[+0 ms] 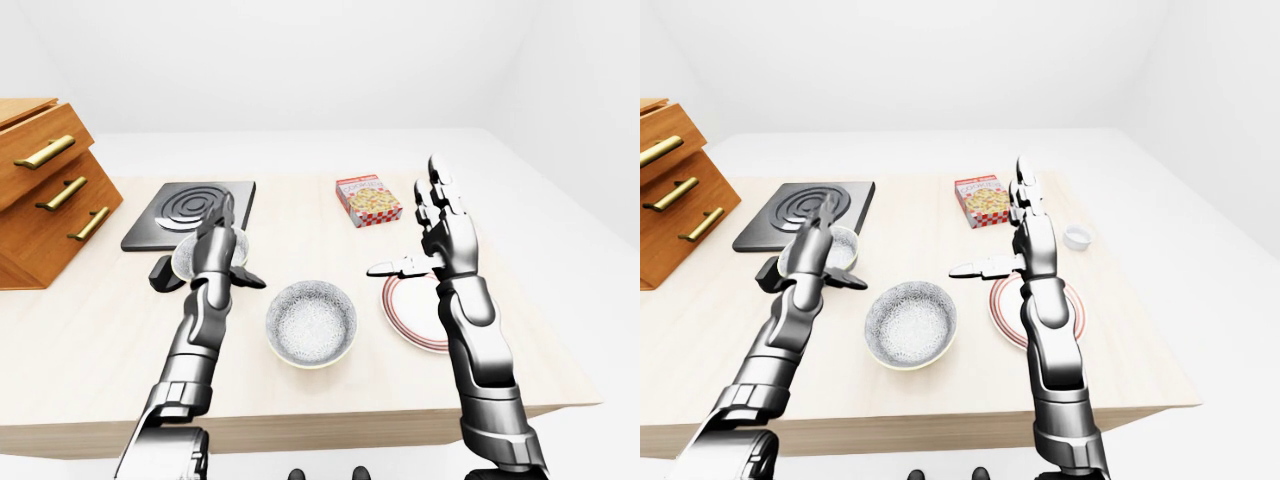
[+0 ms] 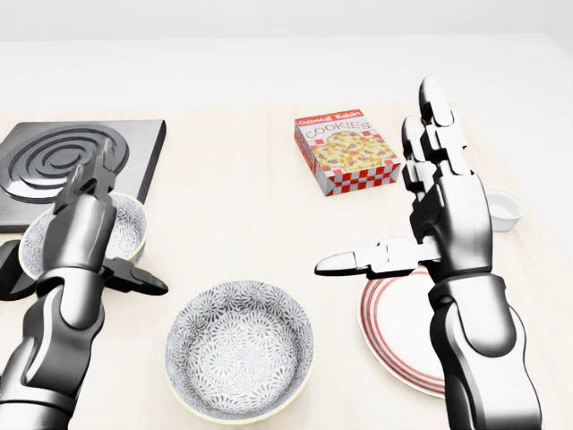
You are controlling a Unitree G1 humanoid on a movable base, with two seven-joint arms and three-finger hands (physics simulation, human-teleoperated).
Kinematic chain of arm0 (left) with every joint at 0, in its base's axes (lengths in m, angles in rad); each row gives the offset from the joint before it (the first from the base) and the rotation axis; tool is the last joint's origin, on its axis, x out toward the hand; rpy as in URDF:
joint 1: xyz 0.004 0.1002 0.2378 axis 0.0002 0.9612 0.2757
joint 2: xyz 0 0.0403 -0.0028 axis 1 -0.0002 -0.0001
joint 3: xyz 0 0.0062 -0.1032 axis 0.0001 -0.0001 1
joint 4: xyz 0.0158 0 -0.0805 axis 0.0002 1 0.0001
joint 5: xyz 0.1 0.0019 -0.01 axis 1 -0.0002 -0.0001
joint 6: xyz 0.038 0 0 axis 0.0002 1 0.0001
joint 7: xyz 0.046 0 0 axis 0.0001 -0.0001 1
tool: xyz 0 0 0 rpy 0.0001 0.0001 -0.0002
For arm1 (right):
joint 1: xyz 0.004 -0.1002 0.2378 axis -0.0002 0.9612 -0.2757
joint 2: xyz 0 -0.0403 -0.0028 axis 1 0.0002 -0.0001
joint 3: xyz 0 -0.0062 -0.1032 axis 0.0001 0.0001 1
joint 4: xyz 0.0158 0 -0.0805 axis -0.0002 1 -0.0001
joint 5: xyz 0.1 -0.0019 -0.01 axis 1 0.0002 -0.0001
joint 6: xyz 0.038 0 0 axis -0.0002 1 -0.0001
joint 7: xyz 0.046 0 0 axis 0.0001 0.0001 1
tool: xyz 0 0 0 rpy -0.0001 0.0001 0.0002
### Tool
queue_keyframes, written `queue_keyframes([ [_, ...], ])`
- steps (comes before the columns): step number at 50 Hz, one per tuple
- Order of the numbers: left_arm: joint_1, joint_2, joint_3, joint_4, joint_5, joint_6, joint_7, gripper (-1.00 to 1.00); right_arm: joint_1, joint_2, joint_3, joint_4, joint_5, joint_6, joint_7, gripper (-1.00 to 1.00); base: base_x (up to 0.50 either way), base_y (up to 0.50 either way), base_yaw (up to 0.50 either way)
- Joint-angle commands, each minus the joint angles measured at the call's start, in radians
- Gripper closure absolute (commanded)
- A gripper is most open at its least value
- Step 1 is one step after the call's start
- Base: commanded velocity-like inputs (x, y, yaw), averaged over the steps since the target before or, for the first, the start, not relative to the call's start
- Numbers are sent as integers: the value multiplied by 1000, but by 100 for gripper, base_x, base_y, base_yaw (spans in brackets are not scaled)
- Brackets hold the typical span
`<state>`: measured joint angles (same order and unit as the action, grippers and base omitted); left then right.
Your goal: Pick the akita bowl from table center and place it on the plate.
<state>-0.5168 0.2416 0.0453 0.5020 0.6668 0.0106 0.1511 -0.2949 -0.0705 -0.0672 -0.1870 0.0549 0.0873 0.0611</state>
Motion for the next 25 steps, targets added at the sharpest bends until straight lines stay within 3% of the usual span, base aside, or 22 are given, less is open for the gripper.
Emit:
queue_keyframes([
  [1,-113,54,-21,301,226,-66,126,-100,-3,2,3,10,-3,0,-1,-100,0,0,0],
  [6,-182,67,-41,486,267,-98,205,-100,-10,3,3,22,-4,0,-5,-100,0,0,0],
  [14,-267,68,-88,718,327,-94,290,-100,5,1,1,13,-4,0,1,-100,0,0,0],
  [25,-306,56,-106,796,385,54,287,-100,2,3,2,21,-5,0,-1,-100,0,0,0],
])
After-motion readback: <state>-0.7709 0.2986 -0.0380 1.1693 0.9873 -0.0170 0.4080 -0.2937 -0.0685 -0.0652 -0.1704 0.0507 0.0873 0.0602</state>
